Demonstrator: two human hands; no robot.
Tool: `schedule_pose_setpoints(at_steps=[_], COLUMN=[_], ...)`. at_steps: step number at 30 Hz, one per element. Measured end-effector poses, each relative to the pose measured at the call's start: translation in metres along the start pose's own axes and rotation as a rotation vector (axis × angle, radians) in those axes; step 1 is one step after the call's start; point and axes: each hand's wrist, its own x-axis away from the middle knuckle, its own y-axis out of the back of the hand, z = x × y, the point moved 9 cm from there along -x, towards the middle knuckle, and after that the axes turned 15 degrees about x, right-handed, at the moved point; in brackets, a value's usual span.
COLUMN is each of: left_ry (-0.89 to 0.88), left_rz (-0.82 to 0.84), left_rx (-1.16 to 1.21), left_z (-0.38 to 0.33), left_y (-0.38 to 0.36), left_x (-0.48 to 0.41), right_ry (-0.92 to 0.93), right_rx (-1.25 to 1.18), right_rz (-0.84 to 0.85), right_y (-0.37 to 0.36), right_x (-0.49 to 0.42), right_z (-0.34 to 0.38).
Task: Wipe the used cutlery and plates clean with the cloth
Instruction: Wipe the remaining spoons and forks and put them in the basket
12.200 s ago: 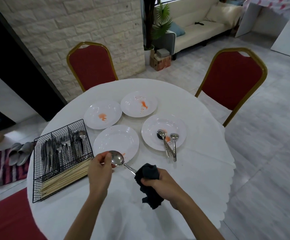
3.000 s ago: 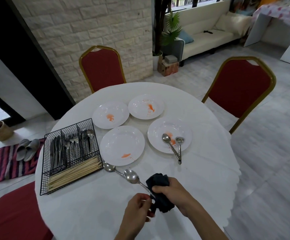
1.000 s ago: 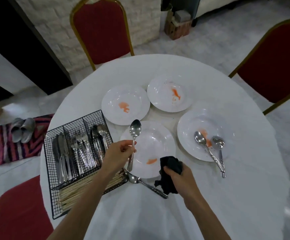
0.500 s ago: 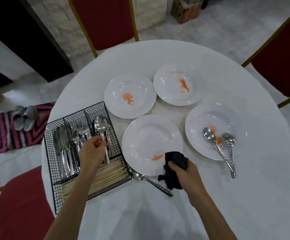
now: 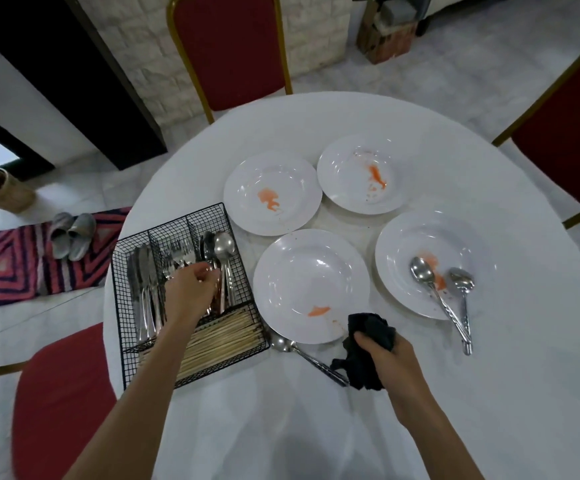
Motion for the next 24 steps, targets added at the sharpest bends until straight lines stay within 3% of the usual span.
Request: schedule_pose_setpoints(at_steps=[6, 12, 15, 18, 24], left_ry=[-0.121, -0.148, -0.061, 0.055, 0.193], left_rz=[0.067, 0.590, 0.725, 0.751, 0.601], left_rx=[-0.015, 0.078, 0.056, 0.057, 0.226], left_z=[-0.044, -0.087, -0.095, -0.100, -0.111], left_y=[-0.038, -0.189, -0.255, -0.303, -0.343], left_x=[0.049, 0.163, 0.201, 0.222, 0.242], right_ry=[-0.019, -0.027, -0.014, -0.016, -0.052], right_rx=[-0.084, -0.143, -0.175, -0.216, -0.296], right_rz=[-0.002, -0.050, -0.105, -0.156, -0.248], right_y=[0.024, 0.071, 0.108, 0.147, 0.214], right_x=[0.020, 0.047, 0.062, 0.077, 0.105], right_z=[-0.022, -0.048, -0.064, -0.084, -0.129])
